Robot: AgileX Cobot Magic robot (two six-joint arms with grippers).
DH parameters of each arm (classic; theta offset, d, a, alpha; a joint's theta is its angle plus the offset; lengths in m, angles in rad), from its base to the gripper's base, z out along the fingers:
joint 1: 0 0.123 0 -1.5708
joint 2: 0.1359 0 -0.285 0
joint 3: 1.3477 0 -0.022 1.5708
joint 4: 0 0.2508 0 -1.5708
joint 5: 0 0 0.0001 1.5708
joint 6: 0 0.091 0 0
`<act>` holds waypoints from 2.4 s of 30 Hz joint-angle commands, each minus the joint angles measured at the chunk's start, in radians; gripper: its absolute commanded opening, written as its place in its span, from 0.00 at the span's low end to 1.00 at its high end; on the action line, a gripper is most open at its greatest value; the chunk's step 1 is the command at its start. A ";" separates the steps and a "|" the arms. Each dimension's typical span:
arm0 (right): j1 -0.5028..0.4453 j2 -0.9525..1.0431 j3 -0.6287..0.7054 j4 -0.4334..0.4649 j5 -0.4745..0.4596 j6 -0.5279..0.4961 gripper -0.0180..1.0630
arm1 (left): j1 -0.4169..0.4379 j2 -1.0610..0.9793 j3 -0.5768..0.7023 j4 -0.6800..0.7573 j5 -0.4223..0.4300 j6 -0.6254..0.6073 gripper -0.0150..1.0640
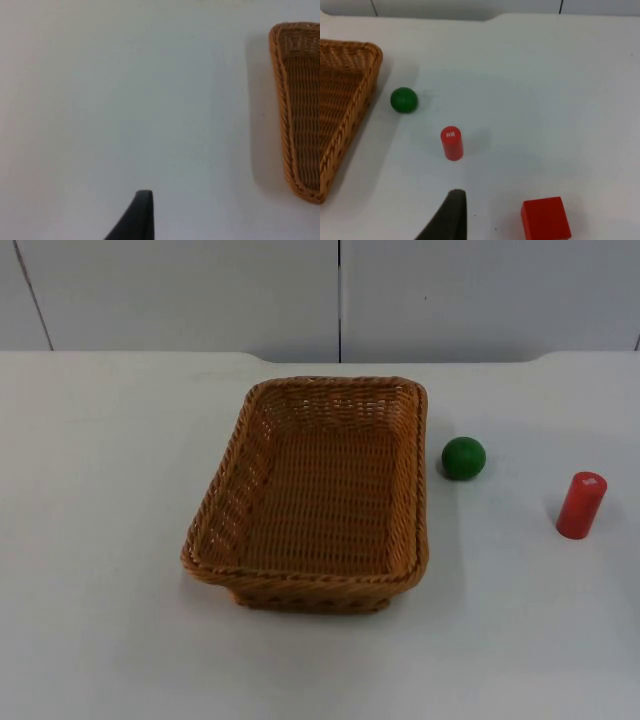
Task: Pick up the basket with the left hand and place the object to the left of the red cylinder into the basket with the right hand.
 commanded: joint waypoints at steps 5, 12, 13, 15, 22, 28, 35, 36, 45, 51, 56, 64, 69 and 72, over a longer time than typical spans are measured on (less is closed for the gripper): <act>-0.005 0.119 -0.005 0.006 -0.028 -0.008 0.99 | 0.001 0.127 -0.007 -0.016 -0.046 0.014 0.99; -0.005 0.193 -0.005 0.006 -0.024 -0.008 0.99 | 0.001 0.237 -0.025 -0.112 -0.096 0.099 0.99; -0.005 0.193 -0.005 0.004 -0.024 -0.008 0.99 | 0.001 0.258 -0.039 -0.136 -0.096 0.123 0.99; -0.005 0.193 -0.005 -0.001 -0.033 -0.008 0.99 | 0.001 0.317 -0.074 -0.174 -0.098 0.155 0.99; -0.005 0.193 -0.005 -0.023 -0.050 -0.008 0.99 | -0.006 0.527 -0.213 -0.246 -0.098 0.235 0.99; -0.005 0.193 -0.005 -0.023 -0.047 -0.008 0.99 | -0.085 0.759 -0.339 -0.242 -0.098 0.242 0.99; -0.005 0.193 -0.005 -0.023 -0.047 -0.008 0.99 | -0.209 1.053 -0.537 -0.242 -0.100 0.242 0.99; -0.005 0.193 -0.005 -0.023 -0.047 -0.008 0.99 | -0.209 1.053 -0.537 -0.242 -0.100 0.242 0.99; -0.005 0.193 -0.005 -0.023 -0.047 -0.008 0.99 | -0.280 1.343 -0.740 -0.238 -0.092 0.231 0.99; -0.005 0.193 -0.005 -0.023 -0.047 -0.008 0.99 | -0.280 1.462 -0.804 -0.243 -0.088 0.217 0.99; -0.005 0.193 -0.005 -0.023 -0.051 -0.008 0.99 | -0.280 1.498 -0.803 -0.269 -0.088 0.217 0.96; -0.005 0.193 -0.005 -0.025 -0.058 -0.008 0.99 | -0.280 1.510 -0.803 -0.271 -0.037 0.213 0.27; -0.005 0.193 -0.005 -0.034 -0.059 -0.008 0.99 | -0.266 1.477 -0.803 -0.210 0.000 0.098 0.01; -0.005 0.193 -0.005 -0.047 -0.059 -0.008 0.99 | -0.252 1.433 -0.801 -0.198 0.060 0.100 0.01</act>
